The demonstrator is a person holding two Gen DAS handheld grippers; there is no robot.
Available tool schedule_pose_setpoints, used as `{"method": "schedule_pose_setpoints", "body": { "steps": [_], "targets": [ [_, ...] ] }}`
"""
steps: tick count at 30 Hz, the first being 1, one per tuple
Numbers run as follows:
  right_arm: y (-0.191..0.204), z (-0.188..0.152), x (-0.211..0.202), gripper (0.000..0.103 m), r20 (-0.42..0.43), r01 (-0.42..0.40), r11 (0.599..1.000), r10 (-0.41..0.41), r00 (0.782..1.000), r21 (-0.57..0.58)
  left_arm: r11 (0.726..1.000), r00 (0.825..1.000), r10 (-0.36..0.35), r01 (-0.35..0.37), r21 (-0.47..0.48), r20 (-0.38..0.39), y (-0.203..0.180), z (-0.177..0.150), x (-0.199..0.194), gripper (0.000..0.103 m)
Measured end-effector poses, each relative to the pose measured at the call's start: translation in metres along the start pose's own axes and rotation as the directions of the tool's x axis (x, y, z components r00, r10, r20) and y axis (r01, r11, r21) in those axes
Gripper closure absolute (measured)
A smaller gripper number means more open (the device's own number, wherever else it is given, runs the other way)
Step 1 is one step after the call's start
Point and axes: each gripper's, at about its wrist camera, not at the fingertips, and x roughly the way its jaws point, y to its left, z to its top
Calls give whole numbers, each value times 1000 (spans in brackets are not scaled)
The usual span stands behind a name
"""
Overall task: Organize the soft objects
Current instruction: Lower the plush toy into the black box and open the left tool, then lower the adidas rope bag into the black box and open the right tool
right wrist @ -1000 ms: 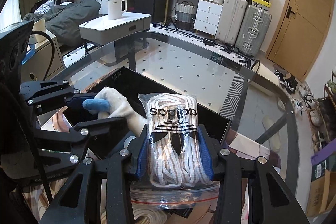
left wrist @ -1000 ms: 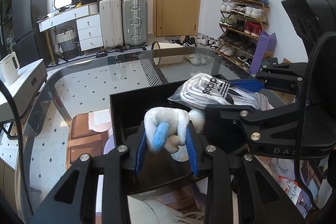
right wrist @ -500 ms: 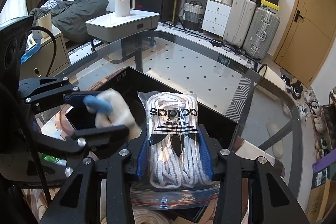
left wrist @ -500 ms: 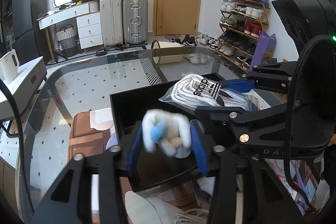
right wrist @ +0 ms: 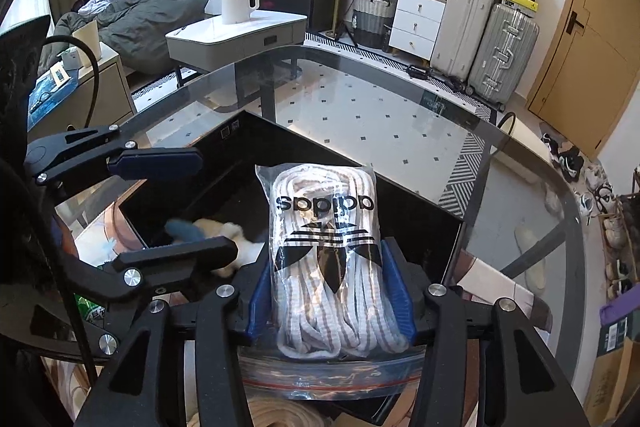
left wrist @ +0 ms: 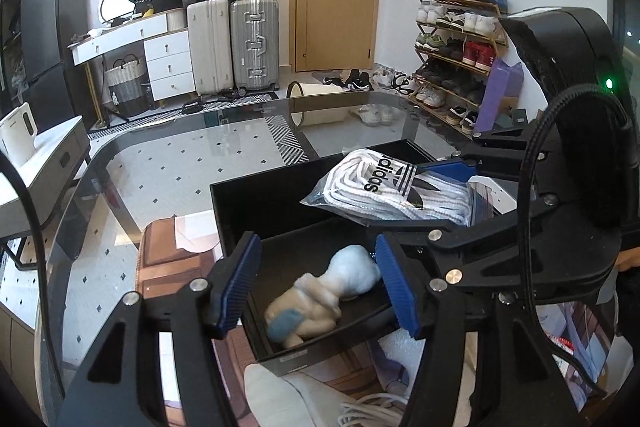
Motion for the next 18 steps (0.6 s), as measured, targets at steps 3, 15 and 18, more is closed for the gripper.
{"method": "schedule_pose_setpoints", "body": {
  "steps": [3, 15, 18],
  "targets": [
    [0, -1, -1, 51, -12, -12, 1000, 12, 1000, -8, 1000, 1000, -14, 14, 7, 0, -1, 0, -2, 41],
    [6, 1, -19, 35, 47, -12, 997, 16, 999, -72, 999, 999, -34, 35, -34, 19, 7, 4, -15, 30],
    [1, -3, -29, 31, 52, 4, 999, -1, 999, -53, 998, 999, -27, 29, -46, 38, 9, 4, -23, 20]
  ]
}}
